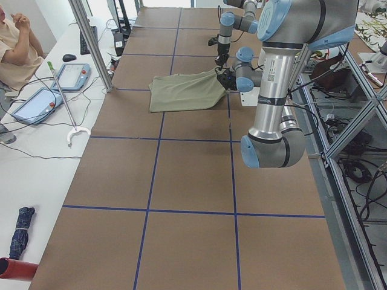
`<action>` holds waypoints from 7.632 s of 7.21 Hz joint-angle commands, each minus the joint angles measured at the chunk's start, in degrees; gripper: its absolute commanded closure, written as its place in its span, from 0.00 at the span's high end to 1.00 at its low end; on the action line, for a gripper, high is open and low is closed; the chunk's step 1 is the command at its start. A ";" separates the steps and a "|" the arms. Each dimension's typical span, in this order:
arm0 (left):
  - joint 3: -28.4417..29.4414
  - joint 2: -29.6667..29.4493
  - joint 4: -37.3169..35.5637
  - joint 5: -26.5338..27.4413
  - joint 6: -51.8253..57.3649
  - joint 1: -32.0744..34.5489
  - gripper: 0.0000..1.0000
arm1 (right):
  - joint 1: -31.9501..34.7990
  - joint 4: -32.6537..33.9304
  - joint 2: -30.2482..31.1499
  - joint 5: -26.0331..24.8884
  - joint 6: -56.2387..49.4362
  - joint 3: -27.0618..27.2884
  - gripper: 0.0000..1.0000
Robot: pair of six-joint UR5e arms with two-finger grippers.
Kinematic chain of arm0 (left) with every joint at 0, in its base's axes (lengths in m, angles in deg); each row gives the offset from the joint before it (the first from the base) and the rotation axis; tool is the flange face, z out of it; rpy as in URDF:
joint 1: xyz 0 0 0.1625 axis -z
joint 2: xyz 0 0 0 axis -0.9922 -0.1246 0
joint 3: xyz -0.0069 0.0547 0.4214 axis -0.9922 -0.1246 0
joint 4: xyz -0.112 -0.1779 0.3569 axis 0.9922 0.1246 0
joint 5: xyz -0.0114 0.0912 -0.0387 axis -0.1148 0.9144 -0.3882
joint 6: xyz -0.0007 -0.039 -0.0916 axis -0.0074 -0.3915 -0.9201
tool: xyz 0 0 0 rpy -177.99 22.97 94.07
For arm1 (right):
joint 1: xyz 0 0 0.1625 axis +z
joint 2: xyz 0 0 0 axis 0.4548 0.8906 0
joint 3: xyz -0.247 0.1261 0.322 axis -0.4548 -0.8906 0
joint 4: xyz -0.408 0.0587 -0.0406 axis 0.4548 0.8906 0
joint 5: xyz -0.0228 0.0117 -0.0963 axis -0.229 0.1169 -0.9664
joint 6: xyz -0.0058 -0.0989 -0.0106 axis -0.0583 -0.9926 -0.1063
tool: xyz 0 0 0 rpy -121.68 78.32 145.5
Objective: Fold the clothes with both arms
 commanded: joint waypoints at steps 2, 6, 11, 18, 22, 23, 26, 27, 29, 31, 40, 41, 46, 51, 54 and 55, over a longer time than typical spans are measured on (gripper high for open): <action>-4.06 -0.12 -2.45 -1.98 0.18 2.27 0.00 | 3.05 4.00 1.35 -0.74 0.54 5.43 0.00; 2.49 -6.08 -5.19 -4.70 13.35 15.98 0.00 | 17.22 8.95 -13.56 6.03 -9.47 -8.22 0.00; 21.67 -12.69 5.34 -4.80 21.44 26.18 0.00 | 23.91 -2.22 -24.85 6.65 -14.24 -33.88 0.00; 37.32 -15.33 18.27 -4.71 24.70 28.74 0.00 | 25.77 -5.91 -28.81 8.05 -15.11 -42.90 0.00; 48.82 -17.26 26.51 -4.80 38.04 34.45 0.61 | 33.72 -17.35 -29.16 16.35 -32.72 -55.41 1.00; 48.85 -17.70 26.63 -4.80 37.98 34.46 0.63 | 35.94 -18.03 -29.42 18.49 -33.30 -55.82 1.00; 48.42 -17.53 26.89 -11.51 42.42 37.16 0.62 | 37.88 -18.03 -29.78 21.14 -34.96 -55.39 1.00; 47.46 -16.48 26.46 -16.70 50.64 39.79 0.63 | 40.51 -17.77 -27.60 24.20 -38.20 -53.65 1.00; 44.21 -10.44 26.02 -25.76 70.83 47.33 0.67 | 47.62 -17.51 -17.78 28.69 -52.83 -47.68 1.00; 44.28 -5.60 25.41 -32.63 90.09 56.29 1.00 | 57.44 -17.25 -10.73 34.57 -70.65 -47.39 1.00; 42.96 0.66 -9.23 -43.39 139.14 79.28 1.00 | 76.30 8.95 -0.95 33.64 -120.67 -39.58 1.00; 43.31 0.49 -9.14 -43.90 132.96 79.28 1.00 | 76.04 8.34 -0.42 31.28 -120.41 -39.48 1.00; 42.53 1.72 -3.78 -44.08 129.12 79.28 1.00 | 74.29 8.16 2.04 31.69 -120.06 -39.39 1.00; 26.83 14.97 -4.39 -45.22 129.65 78.84 1.00 | 71.21 8.33 3.88 35.47 -119.88 -37.29 1.00; 26.53 16.31 -3.87 -44.70 129.30 78.75 1.00 | 71.29 8.33 8.54 35.56 -120.59 -32.02 1.00; 26.62 15.96 -3.78 -44.61 129.30 78.75 1.00 | 71.29 8.33 8.63 35.56 -120.58 -31.83 1.00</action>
